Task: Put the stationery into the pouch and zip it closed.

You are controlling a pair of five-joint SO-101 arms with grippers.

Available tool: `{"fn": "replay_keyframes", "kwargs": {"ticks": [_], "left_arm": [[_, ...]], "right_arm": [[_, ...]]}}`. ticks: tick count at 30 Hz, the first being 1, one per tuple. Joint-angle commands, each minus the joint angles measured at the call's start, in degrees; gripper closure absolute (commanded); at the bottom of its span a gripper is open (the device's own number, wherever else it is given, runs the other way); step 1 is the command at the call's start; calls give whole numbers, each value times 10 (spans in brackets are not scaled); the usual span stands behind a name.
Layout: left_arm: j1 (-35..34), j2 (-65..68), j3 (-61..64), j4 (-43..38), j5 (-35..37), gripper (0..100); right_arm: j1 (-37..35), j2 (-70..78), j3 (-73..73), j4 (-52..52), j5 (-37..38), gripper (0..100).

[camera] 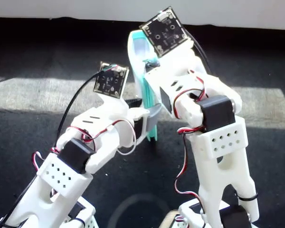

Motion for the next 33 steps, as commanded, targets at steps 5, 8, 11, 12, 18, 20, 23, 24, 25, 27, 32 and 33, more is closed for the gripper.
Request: {"fn": "replay_keyframes", "kwargs": {"ticks": [5, 8, 11, 12, 18, 20, 23, 24, 25, 27, 32, 33], "left_arm": [[-87, 0, 58, -89, 3, 807], [-130, 0, 73, -98, 3, 807], [-158, -4, 72, -94, 3, 807], [-163, -5, 71, -94, 3, 807], [-163, -2, 42, -97, 3, 807], [-151, 0, 26, -97, 3, 807], [-135, 0, 15, -97, 0, 807], [-132, 0, 13, -97, -13, 807], [-130, 0, 12, -97, -37, 807], [-130, 0, 9, -97, -85, 806], [-130, 0, 1, -127, -144, 806], [-130, 0, 1, -135, -148, 806]], "right_arm": [[0, -4, -24, -1, 6, 991], [0, -5, -24, 0, 6, 991], [0, -5, -24, 0, 6, 991], [-1, -5, -24, 0, 6, 991], [-3, 0, -20, -2, 4, 991], [-3, 0, -19, -2, 4, 991], [-3, 0, -19, -2, 4, 991], [-3, 0, -19, -1, 4, 991], [-3, 0, -19, 0, 4, 991], [-3, 0, -19, 0, 4, 991], [-4, 0, -19, 0, 4, 991], [-4, 0, -19, 0, 4, 991]]}}
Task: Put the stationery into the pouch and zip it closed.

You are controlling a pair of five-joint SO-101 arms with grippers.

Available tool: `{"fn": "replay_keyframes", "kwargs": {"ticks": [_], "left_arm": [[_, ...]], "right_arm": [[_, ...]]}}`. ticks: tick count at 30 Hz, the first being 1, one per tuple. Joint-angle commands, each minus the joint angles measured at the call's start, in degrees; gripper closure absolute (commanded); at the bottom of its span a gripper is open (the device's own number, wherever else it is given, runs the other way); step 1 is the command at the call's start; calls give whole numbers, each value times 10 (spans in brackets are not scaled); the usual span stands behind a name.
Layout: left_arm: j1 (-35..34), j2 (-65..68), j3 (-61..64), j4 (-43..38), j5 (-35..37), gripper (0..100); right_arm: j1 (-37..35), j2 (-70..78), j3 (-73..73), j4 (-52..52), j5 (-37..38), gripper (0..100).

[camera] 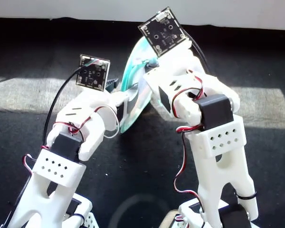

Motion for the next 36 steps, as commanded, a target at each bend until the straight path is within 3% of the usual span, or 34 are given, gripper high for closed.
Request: {"fn": "replay_keyframes", "kwargs": {"ticks": [1, 11, 13, 15, 27, 33, 36], "left_arm": [[7, 0, -37, -33, -19, 806], [51, 0, -77, -37, -18, 813], [55, 0, -77, -36, -18, 866], [54, -5, -74, -35, -16, 992], [56, -3, -196, 148, -47, 991], [57, 0, -153, 161, -61, 982], [57, -4, -125, 161, -61, 891]], "right_arm": [[-3, -3, -19, 0, 4, 991], [-3, -3, -19, 0, 4, 991], [-3, -4, -19, 0, 4, 991], [-1, -7, -19, 0, 4, 991], [0, -7, -37, -5, 4, 991], [-3, -5, -39, -4, 4, 991], [-3, -3, -37, -2, 4, 991]]}}
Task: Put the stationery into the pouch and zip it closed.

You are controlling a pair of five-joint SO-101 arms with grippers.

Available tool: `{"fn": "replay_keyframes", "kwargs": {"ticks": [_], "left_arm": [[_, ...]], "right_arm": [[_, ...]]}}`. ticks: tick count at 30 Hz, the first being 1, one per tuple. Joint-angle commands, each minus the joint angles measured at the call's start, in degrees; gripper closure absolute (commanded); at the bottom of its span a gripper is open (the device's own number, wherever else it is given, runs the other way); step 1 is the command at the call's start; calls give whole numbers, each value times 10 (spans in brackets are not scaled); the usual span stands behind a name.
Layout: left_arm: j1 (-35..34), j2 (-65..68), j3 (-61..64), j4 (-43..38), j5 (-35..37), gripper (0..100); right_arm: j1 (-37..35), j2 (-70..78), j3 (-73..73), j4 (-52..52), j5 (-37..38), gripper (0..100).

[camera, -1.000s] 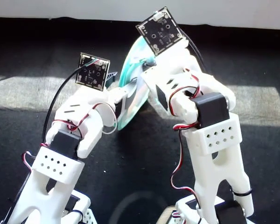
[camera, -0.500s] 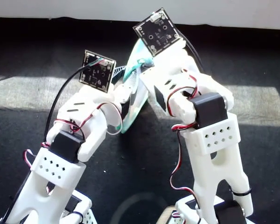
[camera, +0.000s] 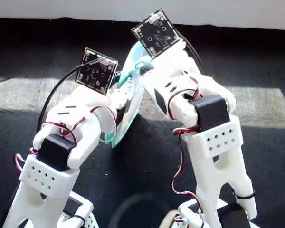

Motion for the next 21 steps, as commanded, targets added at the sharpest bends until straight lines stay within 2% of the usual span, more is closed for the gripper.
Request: {"fn": "replay_keyframes", "kwargs": {"ticks": [1, 3, 12, 15, 18, 21], "left_arm": [[10, 0, 25, 8, -4, 857], [10, 0, 30, 11, -4, 816], [10, 0, 33, 12, -4, 851], [10, 0, 32, 12, -4, 893], [7, -1, 28, 12, -4, 999], [7, -8, 22, 25, -4, 992]], "right_arm": [[-2, -3, -33, -4, 2, 991], [-2, -3, -33, -4, 2, 991], [-2, -3, -33, -2, 2, 991], [-2, -3, -33, -2, 2, 991], [-2, -3, -33, -2, 2, 991], [1, -2, -33, -5, 4, 991]]}}
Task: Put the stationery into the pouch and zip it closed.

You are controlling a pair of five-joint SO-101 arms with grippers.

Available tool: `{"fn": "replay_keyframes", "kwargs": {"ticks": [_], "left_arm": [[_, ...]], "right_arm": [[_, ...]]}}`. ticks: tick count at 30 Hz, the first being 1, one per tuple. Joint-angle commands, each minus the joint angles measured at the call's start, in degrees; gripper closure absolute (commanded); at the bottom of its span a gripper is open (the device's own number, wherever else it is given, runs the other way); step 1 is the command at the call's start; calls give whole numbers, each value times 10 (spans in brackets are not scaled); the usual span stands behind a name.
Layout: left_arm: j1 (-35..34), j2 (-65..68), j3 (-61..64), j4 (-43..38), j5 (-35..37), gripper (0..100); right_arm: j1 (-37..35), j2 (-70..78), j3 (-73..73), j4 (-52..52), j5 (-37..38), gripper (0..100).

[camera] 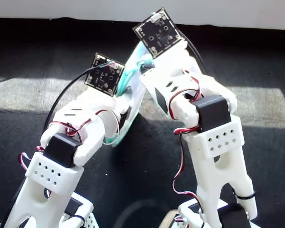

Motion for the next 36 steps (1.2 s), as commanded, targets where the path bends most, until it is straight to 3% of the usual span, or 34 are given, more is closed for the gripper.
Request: {"fn": "replay_keyframes", "kwargs": {"ticks": [1, 4, 9, 19, 27, 36], "left_arm": [[6, -19, -17, 25, -3, 990], [6, -44, -36, 64, -6, 990], [-7, -59, -44, 130, -97, 990], [-65, -64, -54, 164, -98, 990], [-66, -64, -132, 185, -97, 990], [-67, -64, -134, 185, -96, 990]], "right_arm": [[8, -1, -31, -5, 3, 991], [24, -1, -34, -6, 2, 991], [25, -2, -37, -6, 4, 991], [77, -1, -32, -49, 6, 991], [81, 15, -1, -52, 7, 991], [81, 59, 0, -52, 7, 991]]}}
